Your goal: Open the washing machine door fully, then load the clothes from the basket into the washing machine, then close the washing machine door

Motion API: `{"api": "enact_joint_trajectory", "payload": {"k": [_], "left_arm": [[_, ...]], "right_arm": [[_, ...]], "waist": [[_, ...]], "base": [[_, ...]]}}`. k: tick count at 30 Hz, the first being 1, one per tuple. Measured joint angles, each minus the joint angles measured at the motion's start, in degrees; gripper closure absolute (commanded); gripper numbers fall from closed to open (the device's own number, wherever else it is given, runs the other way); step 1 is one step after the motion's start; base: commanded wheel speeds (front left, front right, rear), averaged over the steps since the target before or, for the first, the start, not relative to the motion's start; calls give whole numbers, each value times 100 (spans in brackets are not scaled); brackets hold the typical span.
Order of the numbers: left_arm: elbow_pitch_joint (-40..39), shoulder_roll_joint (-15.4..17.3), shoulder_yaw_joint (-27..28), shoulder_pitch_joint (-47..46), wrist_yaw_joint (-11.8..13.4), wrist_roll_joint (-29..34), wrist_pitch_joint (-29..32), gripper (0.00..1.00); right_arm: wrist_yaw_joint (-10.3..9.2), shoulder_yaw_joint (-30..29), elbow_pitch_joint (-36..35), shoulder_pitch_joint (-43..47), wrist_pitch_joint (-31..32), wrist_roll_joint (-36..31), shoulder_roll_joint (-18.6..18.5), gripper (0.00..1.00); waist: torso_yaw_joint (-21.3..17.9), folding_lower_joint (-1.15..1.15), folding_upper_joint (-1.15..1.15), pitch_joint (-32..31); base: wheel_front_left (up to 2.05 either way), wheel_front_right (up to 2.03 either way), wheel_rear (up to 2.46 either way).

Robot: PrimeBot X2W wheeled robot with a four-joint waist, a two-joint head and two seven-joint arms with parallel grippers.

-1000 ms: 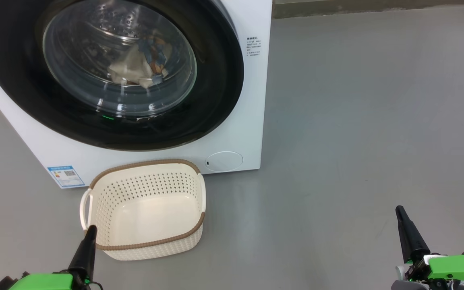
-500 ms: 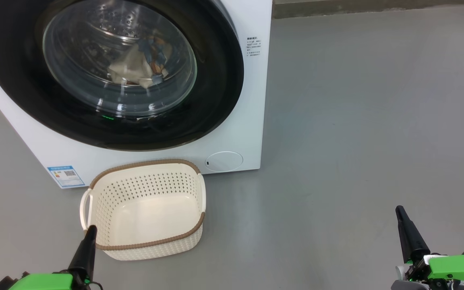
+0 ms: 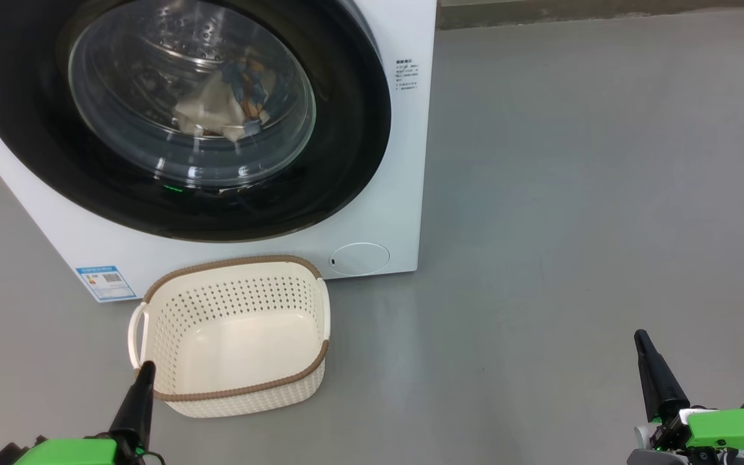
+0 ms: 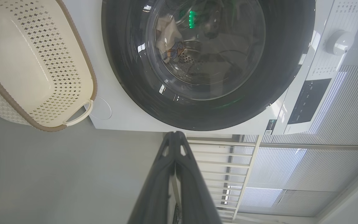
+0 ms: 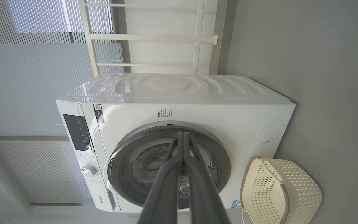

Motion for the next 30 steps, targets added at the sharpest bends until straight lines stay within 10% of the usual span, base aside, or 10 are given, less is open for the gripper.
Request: {"api": "enact_joint_trajectory", "payload": {"k": [30], "left_arm": [[0,2,0,0,0,0,0,100]], "right_arm": [[0,0,0,0,0,0,0,100]], "waist": [[0,0,0,0]], "base": [[0,0,0]]}}
